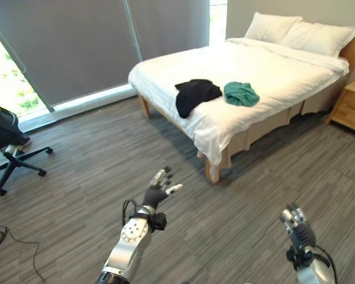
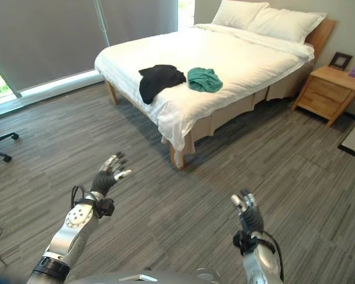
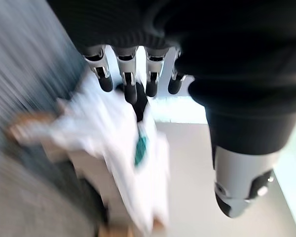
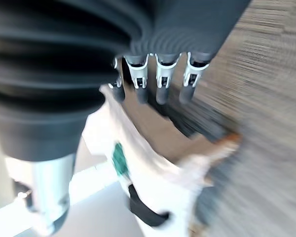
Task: Pick up bed clothes into laundry basket.
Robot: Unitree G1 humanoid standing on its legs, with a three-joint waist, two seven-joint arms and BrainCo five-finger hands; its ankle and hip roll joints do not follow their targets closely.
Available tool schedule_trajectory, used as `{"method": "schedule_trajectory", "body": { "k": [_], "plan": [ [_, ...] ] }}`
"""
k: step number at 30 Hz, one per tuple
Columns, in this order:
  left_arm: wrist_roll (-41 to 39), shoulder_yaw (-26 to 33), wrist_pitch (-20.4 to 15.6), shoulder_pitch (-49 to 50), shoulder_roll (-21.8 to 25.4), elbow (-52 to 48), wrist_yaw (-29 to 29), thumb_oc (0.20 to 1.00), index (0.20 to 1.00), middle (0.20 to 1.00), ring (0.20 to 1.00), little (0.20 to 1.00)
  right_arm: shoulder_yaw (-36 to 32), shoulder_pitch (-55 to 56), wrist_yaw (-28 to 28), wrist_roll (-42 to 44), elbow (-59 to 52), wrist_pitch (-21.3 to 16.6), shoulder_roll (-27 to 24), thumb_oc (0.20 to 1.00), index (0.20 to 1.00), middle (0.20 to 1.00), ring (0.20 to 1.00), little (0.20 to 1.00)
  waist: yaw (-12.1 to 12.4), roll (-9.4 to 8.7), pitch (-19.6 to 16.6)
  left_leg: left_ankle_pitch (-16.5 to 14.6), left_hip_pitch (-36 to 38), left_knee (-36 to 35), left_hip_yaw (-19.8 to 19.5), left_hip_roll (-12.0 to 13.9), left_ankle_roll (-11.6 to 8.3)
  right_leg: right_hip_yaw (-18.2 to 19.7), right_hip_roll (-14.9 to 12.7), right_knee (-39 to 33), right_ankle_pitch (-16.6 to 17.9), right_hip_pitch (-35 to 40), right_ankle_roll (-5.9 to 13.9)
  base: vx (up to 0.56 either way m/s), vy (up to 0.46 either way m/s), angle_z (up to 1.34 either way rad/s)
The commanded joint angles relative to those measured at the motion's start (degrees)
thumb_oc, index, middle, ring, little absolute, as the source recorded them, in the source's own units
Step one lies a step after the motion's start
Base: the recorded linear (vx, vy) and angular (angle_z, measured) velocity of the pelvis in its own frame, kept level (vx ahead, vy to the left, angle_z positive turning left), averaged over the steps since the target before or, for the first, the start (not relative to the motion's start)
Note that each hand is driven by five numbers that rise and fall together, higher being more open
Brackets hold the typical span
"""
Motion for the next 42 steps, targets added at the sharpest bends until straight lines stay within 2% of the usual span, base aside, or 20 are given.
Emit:
{"method": "schedule_trajectory", "body": {
  "k": [1, 2, 7, 12, 17, 20, 25, 28, 29, 31, 32, 33, 34, 35, 36, 37, 39, 40, 41, 42],
  "plan": [
    [-1.32, 4.11, -4.26, -5.46, 1.65, -1.67, 0.74, 1.0, 1.0, 1.0, 1.0, 1.0, -1.77, -8.54, 0.18, -5.21, -2.2, -3.73, -2.39, 1.0, 1.0, 1.0, 1.0, 1.0, 0.36, -1.14, 4.47, -3.9, 5.1, 0.53, -0.7, 5.05, -5.24, -3.86, 0.92, -5.1, 5.15, 1.62, 0.41, 0.01, 0.064, 0.22],
    [-1.43, 4.16, -4.61, -6.87, 2.27, -1.69, 0.27, 1.0, 1.0, 1.0, 1.0, 1.0, -1.31, -9.46, 1.0, -8.38, -2.12, -2.85, -4.06, 1.0, 1.0, 1.0, 1.0, 1.0, 0.45, -1.3, 4.37, -4.05, 5.17, 0.53, -0.87, 4.8, -4.96, -3.66, 0.63, -5.23, 5.25, 1.85, 0.59, 0.02, 0.089, 0.15],
    [-4.7, 4.82, -4.13, -8.69, 3.33, -1.15, -0.01, 1.0, 1.0, 1.0, 1.0, 1.0, -0.45, -12.35, 1.82, -7.54, -4.96, -1.53, -6.08, 1.0, 1.0, 1.0, 1.0, 1.0, 1.08, -2.07, 4.01, -5.14, 5.91, 0.53, -1.28, 3.01, -3.37, -2.47, -0.72, -5.36, 5.44, 3.1, 1.32, 0.04, 0.094, 0.06],
    [-5.3, 7.84, -4.56, -6.01, 3.96, -1.51, -0.06, 1.0, 1.0, 1.0, 1.0, 1.0, -0.21, -13.81, 1.99, -8.81, -5.91, -1.86, -4.98, 1.0, 1.0, 1.0, 1.0, 1.0, 1.99, -2.48, 4.18, -5.97, 6.59, 0.53, -1.14, 1.67, -2.36, -1.98, -2.17, -5.42, 6.3, 3.95, 2.15, 0.07, 0.104, -0.01],
    [-5.53, 11.52, -4.92, 0.35, 1.56, -1.26, 0.62, 1.0, 1.0, 1.0, 1.0, 1.0, -1.92, -12.86, 0.31, -13.08, -5.14, -1.94, -3.57, 1.0, 1.0, 1.0, 1.0, 1.0, 3.27, -2.64, 4.38, -7.71, 7.28, 0.82, -0.24, -0.36, -0.62, -1.28, -4.4, -4.59, 8.55, 3.6, 3.85, 0.09, 0.139, -0.09],
    [-4.34, 12.99, -4.38, 3.08, 1.3, -1.47, 0.52, 1.0, 1.0, 1.0, 1.0, 1.0, -3.13, -11.25, 0.19, -14.23, -4.07, -1.36, -3.13, 1.0, 1.0, 1.0, 1.0, 1.0, 3.21, -2.15, 5.0, -8.66, 8.25, 0.73, -0.37, -1.45, 0.83, 0.28, -5.98, 1.55, 9.76, 1.48, 4.15, 0.1, 0.194, -0.12],
    [0.95, 15.47, -3.42, 4.48, 3.73, -1.89, -0.05, 1.0, 1.0, 1.0, 1.0, 1.0, -5.78, -6.62, 0.41, -17.45, -3.88, -0.87, -2.36, 1.0, 1.0, 1.0, 1.0, 1.0, 1.0, -0.96, 7.13, -9.83, 10.66, 0.58, -2.96, -3.54, 3.52, 5.98, -7.17, 20.97, 18.1, -6.65, 3.77, 0.12, 0.239, 0.08],
    [2.66, 16.27, -3.58, 3.35, 4.81, -2.05, 0.69, 1.0, 1.0, 1.0, 1.0, 1.0, -5.64, -6.2, -0.1, -17.1, -2.23, -0.6, -1.81, 1.0, 1.0, 1.0, 1.0, 1.0, 0.15, -0.11, 8.16, -10.92, 11.72, 0.53, -3.46, -3.14, 4.09, 7.03, -6.1, 28.2, 17.4, -11.95, 3.7, 0.18, 0.124, 0.21],
    [1.19, 16.07, -3.78, 2.26, 4.04, -1.83, 1.2, 1.0, 1.0, 1.0, 1.0, 1.0, -5.28, -5.7, 0.39, -13.66, -1.23, -0.63, -0.37, 1.0, 1.0, 1.0, 1.0, 1.0, -0.76, 0.08, 8.35, -11.6, 12.7, 0.53, -4.32, -2.73, 3.69, 7.21, -3.4, 27.09, 14.45, -15.12, 3.29, 0.24, 0.033, 0.15],
    [1.14, 16.06, -3.83, 2.22, 4.03, -1.76, 1.2, 1.0, 1.0, 1.0, 1.0, 1.0, -5.29, -5.75, 0.47, -13.52, -1.11, -0.7, -0.47, 1.0, 1.0, 1.0, 1.0, 1.0, -0.78, 0.15, 8.32, -11.83, 12.78, 0.53, -4.35, -2.61, 3.57, 7.12, -3.34, 27.36, 14.07, -15.14, 3.2, 0.19, -0.014, 0.09],
    [-1.37, 15.59, -4.16, 1.83, 3.21, -1.89, 1.22, 1.0, 1.0, 1.0, 1.0, 1.0, -4.86, -5.08, 1.19, -10.42, -1.28, -1.03, -0.04, 1.0, 1.0, 1.0, 1.0, 1.0, -2.02, -0.04, 8.6, -12.7, 14.29, 0.53, -5.49, -2.26, 2.68, 6.16, -0.75, 22.2, 11.73, -18.18, 2.72, 0.37, -0.075, 0.11],
    [-2.19, 15.23, -4.37, 1.83, 2.71, -2.02, 0.89, 1.0, 1.0, 1.0, 1.0, 1.0, -4.97, -4.81, 1.63, -9.86, -0.35, -0.97, -0.09, 1.0, 1.0, 1.0, 1.0, 1.0, -2.87, -0.69, 8.29, -13.89, 15.92, 0.53, -6.47, -2.55, 1.97, 5.08, 0.65, 15.65, 11.02, -19.62, 2.57, 0.5, -0.095, 0.22],
    [-2.45, 14.75, -4.21, 2.17, 2.61, -2.15, 0.58, 1.0, 1.0, 1.0, 1.0, 1.0, -4.99, -4.36, 1.6, -9.6, -0.25, -0.95, -0.74, 1.0, 1.0, 1.0, 1.0, 1.0, -3.78, -0.15, 8.62, -14.88, 17.15, 0.53, -7.31, -1.54, 1.27, 3.75, 1.65, 11.73, 11.31, -18.69, 2.71, 0.46, -0.107, 0.32],
    [-2.56, 14.4, -4.22, 2.2, 2.37, -2.12, 0.42, 1.0, 1.0, 1.0, 1.0, 1.0, -5.08, -4.41, 1.69, -8.93, -0.07, -1.19, -0.58, 1.0, 1.0, 1.0, 1.0, 1.0, -4.34, -0.97, 8.33, -15.49, 18.3, 0.53, -7.83, -1.96, 0.86, 2.88, 2.51, 6.05, 11.89, -19.99, 2.84, 0.52, -0.114, 0.54],
    [-3.33, 14.26, -4.31, 2.55, 1.6, -1.79, 0.2, 1.0, 1.0, 1.0, 1.0, 1.0, -4.82, -4.48, 2.13, -8.78, 0.27, -1.18, -0.58, 1.0, 1.0, 1.0, 1.0, 1.0, -4.71, -1.41, 7.81, -16.43, 20.38, 0.53, -8.5, -2.3, 0.17, -0.41, 3.65, -0.9, 13.95, -21.18, 3.43, 0.67, -0.159, 0.52],
    [-4.82, 13.3, -4.26, 2.61, 0.92, -1.7, -0.44, 1.0, 1.0, 1.0, 1.0, 1.0, -4.32, -4.51, 2.26, -9.06, -0.04, -0.73, -1.59, 1.0, 1.0, 1.0, 1.0, 1.0, -5.3, -0.99, 7.71, -16.78, 21.76, 0.53, -9.26, -1.13, -1.04, -4.23, 4.16, -6.99, 15.96, -20.69, 3.63, 0.53, -0.126, 0.34],
    [-5.2, 12.92, -4.42, 2.32, 0.61, -1.69, -0.89, 1.0, 1.0, 1.0, 1.0, 1.0, -4.25, -4.75, 2.36, -9.56, -0.14, -0.74, -1.95, 1.0, 1.0, 1.0, 1.0, 1.0, -6.05, -0.63, 7.47, -16.49, 22.71, 0.53, -10.05, -0.21, -1.41, -3.42, 4.2, -8.57, 16.6, -20.8, 3.68, 0.41, -0.093, 0.51],
    [-5.87, 12.16, -4.53, 2.5, 0.34, -1.55, -1.31, 1.0, 1.0, 1.0, 1.0, 1.0, -4.09, -4.62, 2.57, -10.16, -0.34, -0.55, -2.62, 1.0, 1.0, 1.0, 1.0, 1.0, -6.84, -0.36, 7.2, -16.37, 23.94, 0.53, -10.87, 0.25, -1.8, -1.84, 4.47, -6.45, 16.38, -20.65, 3.33, 0.34, -0.075, 0.87],
    [-5.87, 12.16, -4.54, 2.5, 0.34, -1.55, -1.31, 1.0, 1.0, 1.0, 1.0, 1.0, -4.09, -4.62, 2.57, -10.16, -0.34, -0.55, -2.63, 1.0, 1.0, 1.0, 1.0, 1.0, -6.84, -0.35, 7.21, -16.38, 23.96, 0.53, -10.87, 0.27, -1.8, -1.85, 4.47, -6.39, 16.34, -20.66, 3.33, 0.53, -0.15, 0.58],
    [-6.92, 11.56, -4.47, 2.78, -0.25, -1.92, -1.67, 1.0, 1.0, 1.0, 1.0, 1.0, -3.66, -4.73, 3.05, -11.31, -0.61, -0.42, -3.39, 1.0, 1.0, 1.0, 1.0, 1.0, -6.82, 0.22, 5.74, -13.22, 25.43, 1.89, -11.49, 2.03, -3.49, -1.97, 5.15, -4.29, 15.7, -19.01, 1.5, 0.49, -0.143, 0.0]
  ]
}}
